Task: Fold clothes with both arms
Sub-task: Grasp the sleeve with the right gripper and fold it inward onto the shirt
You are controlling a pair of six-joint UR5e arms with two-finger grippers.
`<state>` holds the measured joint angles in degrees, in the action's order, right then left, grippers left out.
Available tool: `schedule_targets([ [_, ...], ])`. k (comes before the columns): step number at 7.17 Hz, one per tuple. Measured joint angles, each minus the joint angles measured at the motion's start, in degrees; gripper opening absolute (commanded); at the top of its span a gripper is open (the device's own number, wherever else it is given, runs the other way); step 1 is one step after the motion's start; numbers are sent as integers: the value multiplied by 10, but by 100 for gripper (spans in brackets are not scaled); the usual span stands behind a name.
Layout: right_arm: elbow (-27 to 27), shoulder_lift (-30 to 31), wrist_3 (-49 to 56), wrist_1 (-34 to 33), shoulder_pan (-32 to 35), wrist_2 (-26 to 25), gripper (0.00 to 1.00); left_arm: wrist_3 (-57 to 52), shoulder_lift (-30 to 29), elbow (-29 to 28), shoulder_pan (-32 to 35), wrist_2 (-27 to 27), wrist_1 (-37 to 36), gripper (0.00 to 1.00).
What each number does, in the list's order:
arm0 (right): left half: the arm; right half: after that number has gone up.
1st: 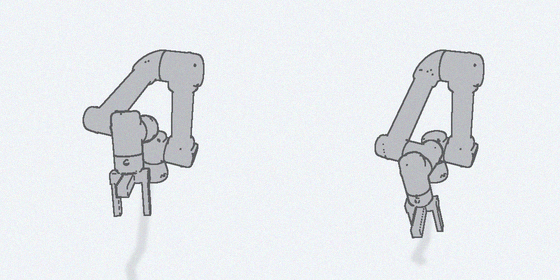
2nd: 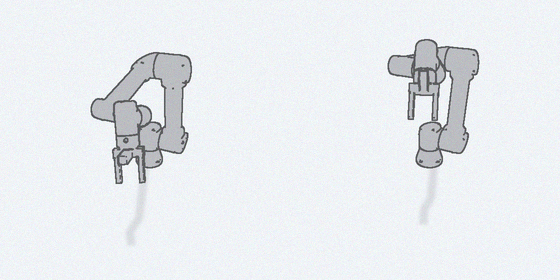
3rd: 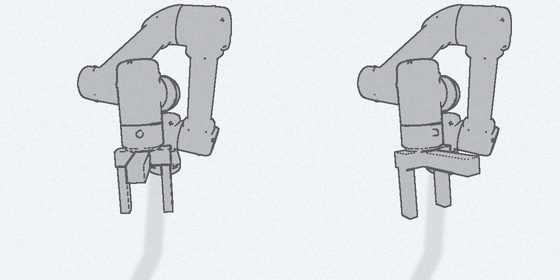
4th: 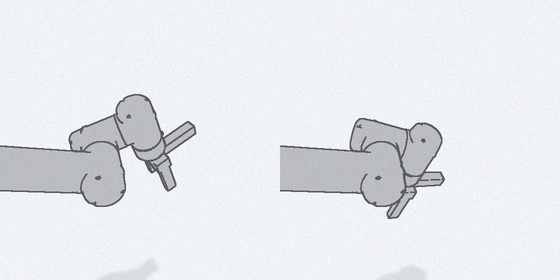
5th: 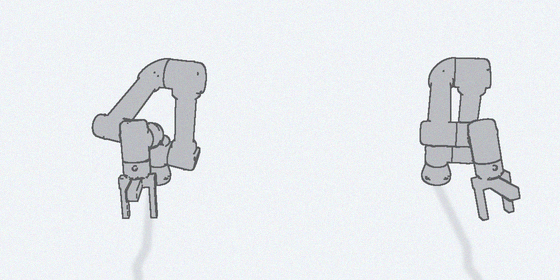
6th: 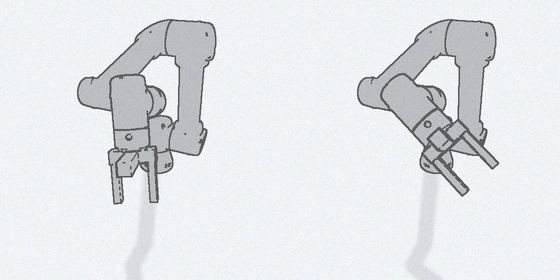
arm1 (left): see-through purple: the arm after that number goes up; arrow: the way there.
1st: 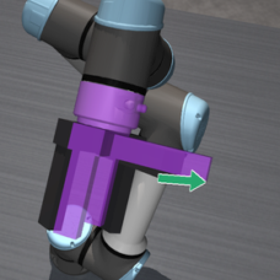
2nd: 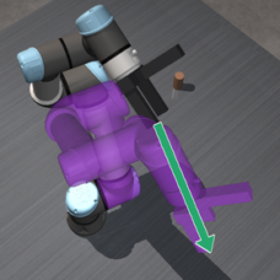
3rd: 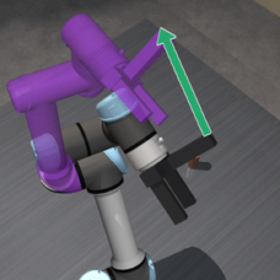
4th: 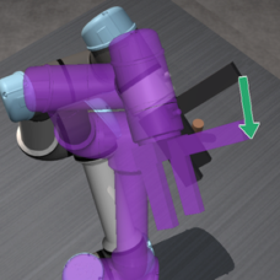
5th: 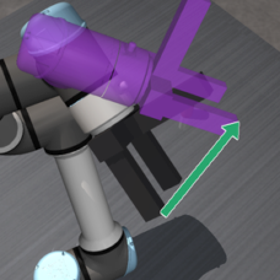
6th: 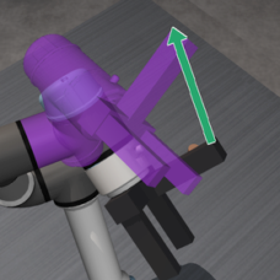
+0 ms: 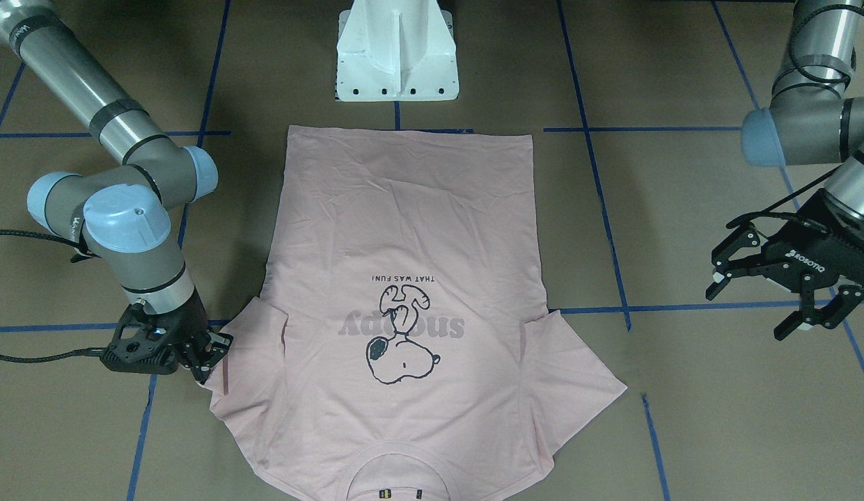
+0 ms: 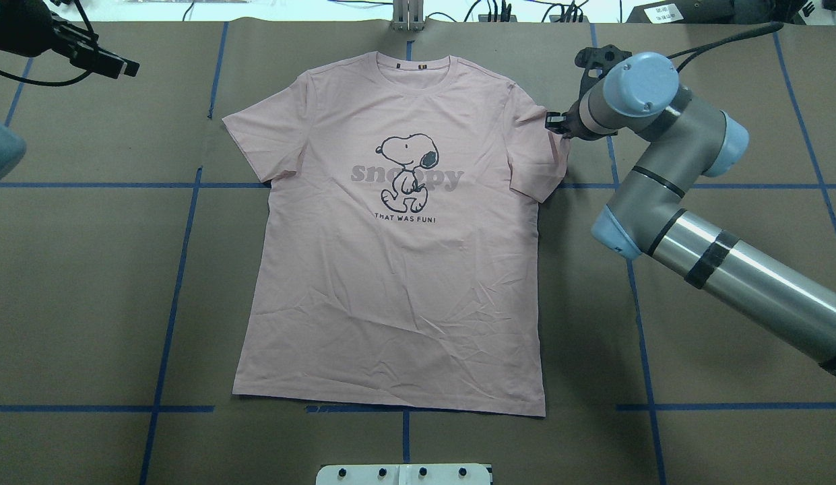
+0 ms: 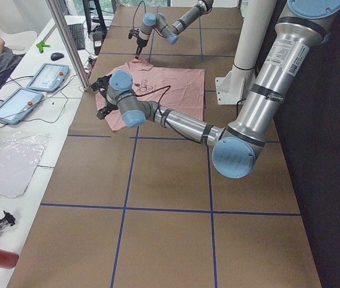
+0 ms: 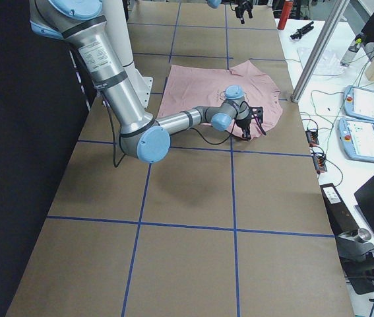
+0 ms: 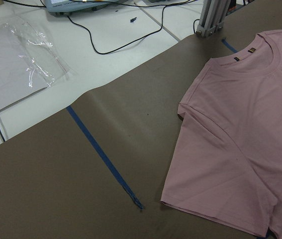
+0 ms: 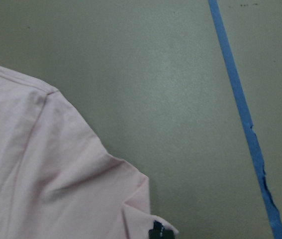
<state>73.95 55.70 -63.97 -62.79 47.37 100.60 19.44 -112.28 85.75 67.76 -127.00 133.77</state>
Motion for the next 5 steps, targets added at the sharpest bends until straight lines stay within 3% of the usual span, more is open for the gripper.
schedule_targets([
  [2, 32, -48, -19, -99, -9, -14, 0, 1, 0, 0, 0, 0, 0, 100],
  [4, 22, -95, -69, -133, -46, -62, 0, 0, 1, -1, 0, 0, 0, 100],
  [5, 2, -115, -86, -135, -62, -88, 37, 0, 1, -1, 0, 2, 0, 100],
])
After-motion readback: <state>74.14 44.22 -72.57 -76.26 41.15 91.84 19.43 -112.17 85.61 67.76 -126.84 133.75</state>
